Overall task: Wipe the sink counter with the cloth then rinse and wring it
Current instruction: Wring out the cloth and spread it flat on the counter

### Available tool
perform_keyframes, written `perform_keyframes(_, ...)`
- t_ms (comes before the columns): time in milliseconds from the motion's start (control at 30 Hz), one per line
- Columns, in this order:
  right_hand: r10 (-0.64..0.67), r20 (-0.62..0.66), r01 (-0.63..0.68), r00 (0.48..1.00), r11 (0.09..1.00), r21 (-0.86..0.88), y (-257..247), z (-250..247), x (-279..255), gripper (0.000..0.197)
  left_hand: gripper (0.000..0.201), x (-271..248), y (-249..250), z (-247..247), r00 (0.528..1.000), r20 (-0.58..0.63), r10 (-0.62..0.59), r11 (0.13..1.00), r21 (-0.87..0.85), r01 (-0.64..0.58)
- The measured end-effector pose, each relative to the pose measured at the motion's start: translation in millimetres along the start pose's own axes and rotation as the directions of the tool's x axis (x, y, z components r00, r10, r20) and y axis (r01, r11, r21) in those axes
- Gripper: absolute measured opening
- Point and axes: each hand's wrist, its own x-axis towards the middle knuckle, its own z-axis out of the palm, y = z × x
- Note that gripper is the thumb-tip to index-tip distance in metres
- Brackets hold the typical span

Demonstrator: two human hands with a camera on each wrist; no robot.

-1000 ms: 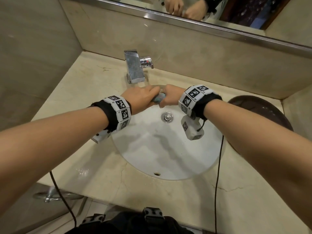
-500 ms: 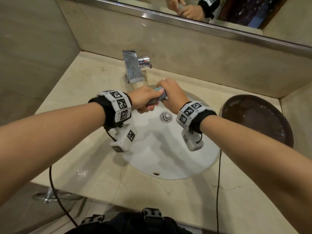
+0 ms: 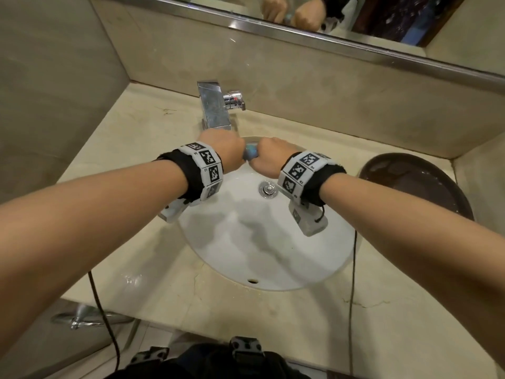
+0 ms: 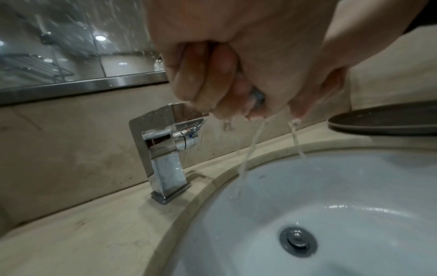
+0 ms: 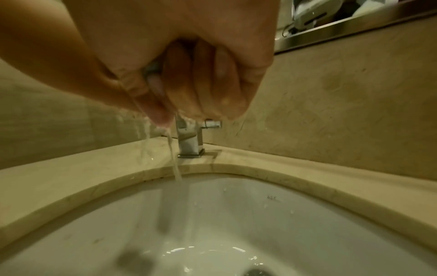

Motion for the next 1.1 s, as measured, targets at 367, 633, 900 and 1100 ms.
perform_keyframes(367,0.003,0.124,-0.045,0.992,0.941,0.334,2.3,6.0,6.8,0.031,0.024,0.1,-1.7,4.1,0.999,-0.037,-0.004,0.999,-0.052,0.002)
perform_keyframes(633,-0.03,-0.1,0.04,0.994,0.994,0.101,17.0,-3.5,16.1,0.03,0.027,-0.2,-6.8,15.3,0.964,-0.256,0.076,0.931,-0.327,-0.161)
perform_keyframes(900,-0.314,-0.516,0.292,0.797,0.948,-0.125,20.4,14.8,0.8,0.042,0.029,-5.0,-6.5,-1.8,0.882,0.391,0.263,0.096,-0.92,0.379)
perform_keyframes(1100,-0.331,-0.222,0.242,0.917,0.905,-0.35,18.5,0.4,-7.3,0.027,0.012,-3.6,-4.7,-7.4,0.913,0.386,0.129,0.685,-0.701,0.199)
